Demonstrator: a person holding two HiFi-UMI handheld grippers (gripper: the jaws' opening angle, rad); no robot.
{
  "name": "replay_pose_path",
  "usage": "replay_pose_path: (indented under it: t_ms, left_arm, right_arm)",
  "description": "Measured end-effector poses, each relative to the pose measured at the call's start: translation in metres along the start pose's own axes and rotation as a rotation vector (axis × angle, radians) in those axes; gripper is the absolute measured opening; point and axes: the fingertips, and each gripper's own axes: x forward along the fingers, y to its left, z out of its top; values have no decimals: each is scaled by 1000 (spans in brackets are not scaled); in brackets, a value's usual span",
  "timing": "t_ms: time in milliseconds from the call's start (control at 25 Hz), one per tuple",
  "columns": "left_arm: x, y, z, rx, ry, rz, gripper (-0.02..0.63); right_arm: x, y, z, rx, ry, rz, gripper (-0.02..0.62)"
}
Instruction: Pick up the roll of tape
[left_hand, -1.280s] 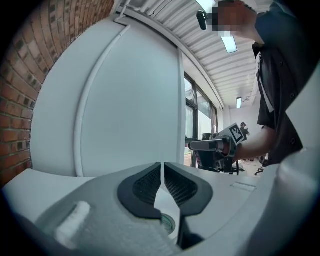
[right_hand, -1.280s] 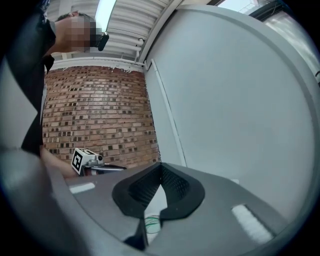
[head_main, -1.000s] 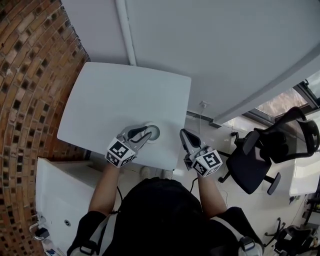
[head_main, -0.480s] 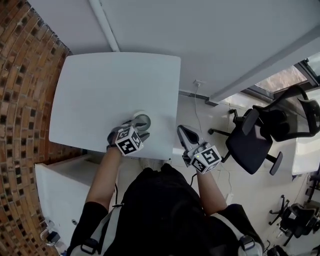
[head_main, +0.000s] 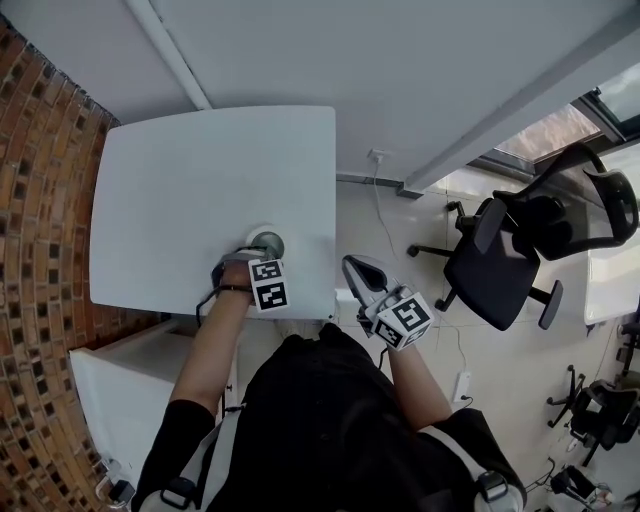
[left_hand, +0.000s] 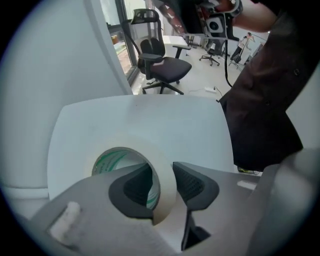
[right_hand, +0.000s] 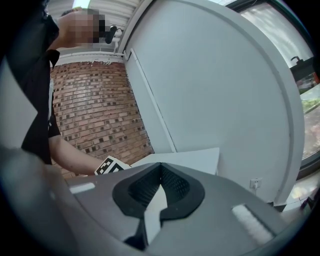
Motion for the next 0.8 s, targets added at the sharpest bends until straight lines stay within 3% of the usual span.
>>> replay_pose_path:
  t_ms: [320,440,520,720,800]
  left_arm:
    - [4,-1,2,40,9,14,127]
    - [2,0,3,29,-49,19,127]
    - [-9,7,3,-62,-166,40,124]
    - [-47,26,-5,-433,-493,44,115]
    - [-73,33,0,-624,-706,11,118]
  right_arm:
    - [11,8,12,-33,14,35,6]
    - [11,13,24,-79,13,50,6]
    - [9,15,35,-131,9,55,6]
    - [3,10,61,-180,-35,44,6]
    - [3,10,66,-185,-49,47,6]
